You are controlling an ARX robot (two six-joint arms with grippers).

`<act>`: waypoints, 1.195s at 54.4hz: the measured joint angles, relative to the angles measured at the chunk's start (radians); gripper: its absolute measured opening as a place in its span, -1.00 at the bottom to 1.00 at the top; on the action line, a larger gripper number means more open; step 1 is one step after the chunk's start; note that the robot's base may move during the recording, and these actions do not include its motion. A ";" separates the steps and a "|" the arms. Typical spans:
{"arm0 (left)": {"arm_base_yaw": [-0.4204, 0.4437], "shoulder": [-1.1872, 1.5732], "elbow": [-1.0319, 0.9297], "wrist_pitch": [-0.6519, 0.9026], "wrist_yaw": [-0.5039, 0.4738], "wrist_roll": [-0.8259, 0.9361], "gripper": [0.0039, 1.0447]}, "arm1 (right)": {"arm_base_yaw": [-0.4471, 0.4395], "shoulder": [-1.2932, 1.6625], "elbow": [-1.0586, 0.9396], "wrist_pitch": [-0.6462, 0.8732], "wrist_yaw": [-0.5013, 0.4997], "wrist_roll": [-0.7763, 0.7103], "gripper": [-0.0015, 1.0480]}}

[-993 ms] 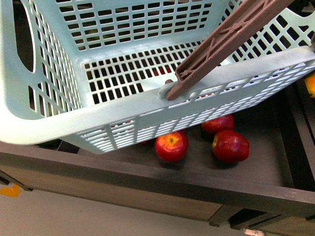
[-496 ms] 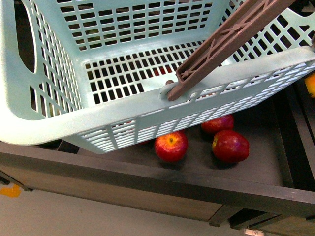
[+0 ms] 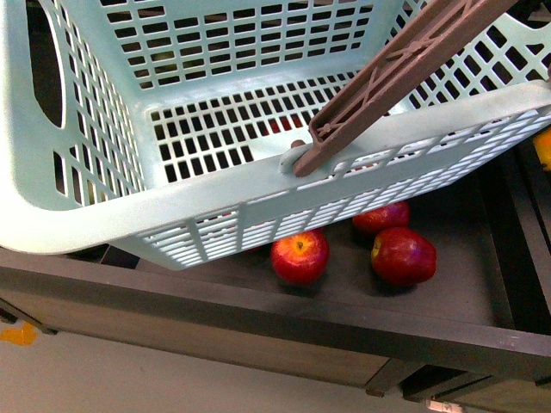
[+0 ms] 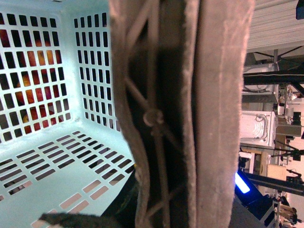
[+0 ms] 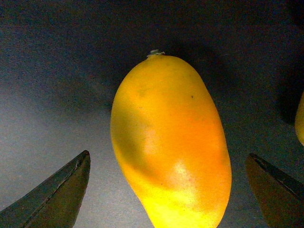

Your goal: Pick mango and avocado into basket

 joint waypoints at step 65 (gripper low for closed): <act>0.000 0.000 0.000 0.000 0.000 0.000 -0.71 | 0.001 0.136 0.174 -0.095 0.041 0.002 0.53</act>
